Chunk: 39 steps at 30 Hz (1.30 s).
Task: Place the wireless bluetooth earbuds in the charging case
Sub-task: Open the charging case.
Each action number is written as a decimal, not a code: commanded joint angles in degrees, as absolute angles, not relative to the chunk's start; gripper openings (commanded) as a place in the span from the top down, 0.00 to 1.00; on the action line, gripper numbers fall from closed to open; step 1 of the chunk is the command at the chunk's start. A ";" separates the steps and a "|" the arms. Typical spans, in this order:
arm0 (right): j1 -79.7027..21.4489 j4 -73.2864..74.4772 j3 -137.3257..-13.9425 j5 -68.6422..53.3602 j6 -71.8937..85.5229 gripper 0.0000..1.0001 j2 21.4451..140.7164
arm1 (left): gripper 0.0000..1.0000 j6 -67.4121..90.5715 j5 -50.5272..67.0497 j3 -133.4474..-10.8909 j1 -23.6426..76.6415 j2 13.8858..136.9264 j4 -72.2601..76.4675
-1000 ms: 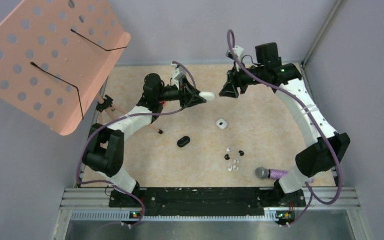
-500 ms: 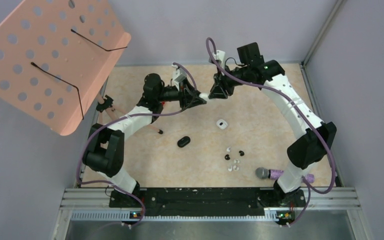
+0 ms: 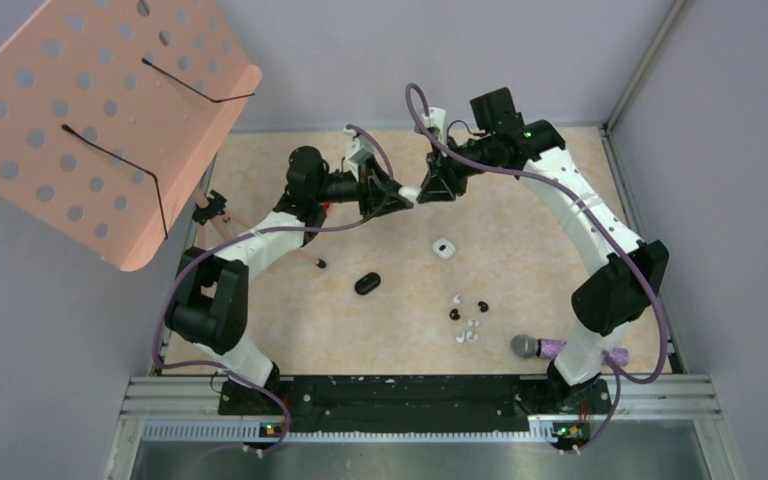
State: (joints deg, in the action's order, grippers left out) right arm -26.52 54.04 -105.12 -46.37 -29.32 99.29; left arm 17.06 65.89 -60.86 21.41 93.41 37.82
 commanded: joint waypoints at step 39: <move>-24.05 47.88 -110.41 -39.99 -18.36 0.66 100.40 | 1.00 22.20 67.59 -61.77 21.11 95.08 46.41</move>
